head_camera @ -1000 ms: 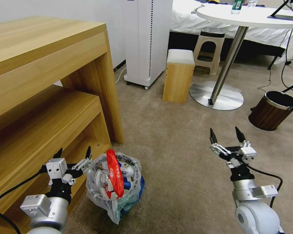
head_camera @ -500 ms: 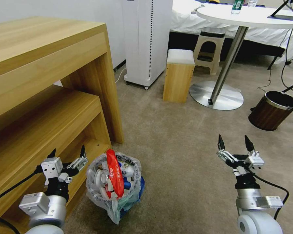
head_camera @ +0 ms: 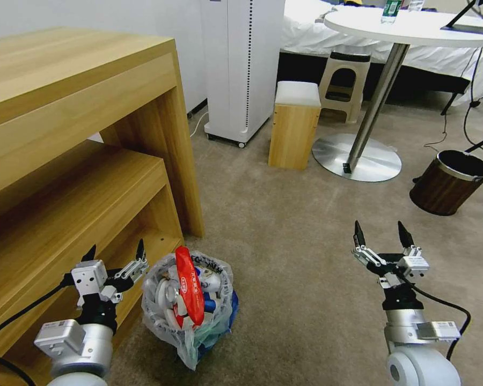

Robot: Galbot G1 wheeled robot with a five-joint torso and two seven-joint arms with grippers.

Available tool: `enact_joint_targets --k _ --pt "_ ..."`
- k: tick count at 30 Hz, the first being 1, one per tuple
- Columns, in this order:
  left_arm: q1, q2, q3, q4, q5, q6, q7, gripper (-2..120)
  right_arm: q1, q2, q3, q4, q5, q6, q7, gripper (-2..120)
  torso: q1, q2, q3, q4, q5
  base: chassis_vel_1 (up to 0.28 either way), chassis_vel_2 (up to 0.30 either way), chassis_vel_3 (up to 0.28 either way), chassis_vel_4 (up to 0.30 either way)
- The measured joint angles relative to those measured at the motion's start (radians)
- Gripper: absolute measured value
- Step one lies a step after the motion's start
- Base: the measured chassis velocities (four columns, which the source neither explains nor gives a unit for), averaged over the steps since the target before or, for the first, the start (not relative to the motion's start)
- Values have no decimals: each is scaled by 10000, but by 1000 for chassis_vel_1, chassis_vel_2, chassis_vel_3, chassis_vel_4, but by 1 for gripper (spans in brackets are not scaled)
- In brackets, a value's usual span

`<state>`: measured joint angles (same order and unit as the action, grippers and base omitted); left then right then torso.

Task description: Pick up the trash bin and place the garbage on the floor into it.

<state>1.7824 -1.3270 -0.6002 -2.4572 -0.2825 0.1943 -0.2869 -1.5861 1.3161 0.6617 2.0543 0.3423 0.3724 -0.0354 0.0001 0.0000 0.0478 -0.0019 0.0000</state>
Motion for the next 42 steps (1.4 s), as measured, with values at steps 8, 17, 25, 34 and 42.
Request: enact_joint_targets --k 8,17,25,34,42 --pt "2 -46 6 31 18 -18 0 100 14 6 -71 -6 -9 0 6 100 0 0 0 0 0 0 0 0 0" --pt "-32 -214 -51 131 54 -60 1 100 -26 5 -114 -35 -75 0 39 100 0 1 0 0 0 0 0 0 0" --pt "-22 -246 -111 129 120 -83 1 100 -80 -3 -111 -34 -148 4 52 100 0 0 0 0 0 0 0 0 0" --pt "54 -261 -107 75 167 -84 12 100 -158 17 -133 28 -338 24 61 100 0 0 0 0 0 0 0 0 0" --pt "123 -310 -91 66 207 -99 26 100 -286 2 -110 122 -332 45 34 100 0 0 0 0 0 0 0 0 0"
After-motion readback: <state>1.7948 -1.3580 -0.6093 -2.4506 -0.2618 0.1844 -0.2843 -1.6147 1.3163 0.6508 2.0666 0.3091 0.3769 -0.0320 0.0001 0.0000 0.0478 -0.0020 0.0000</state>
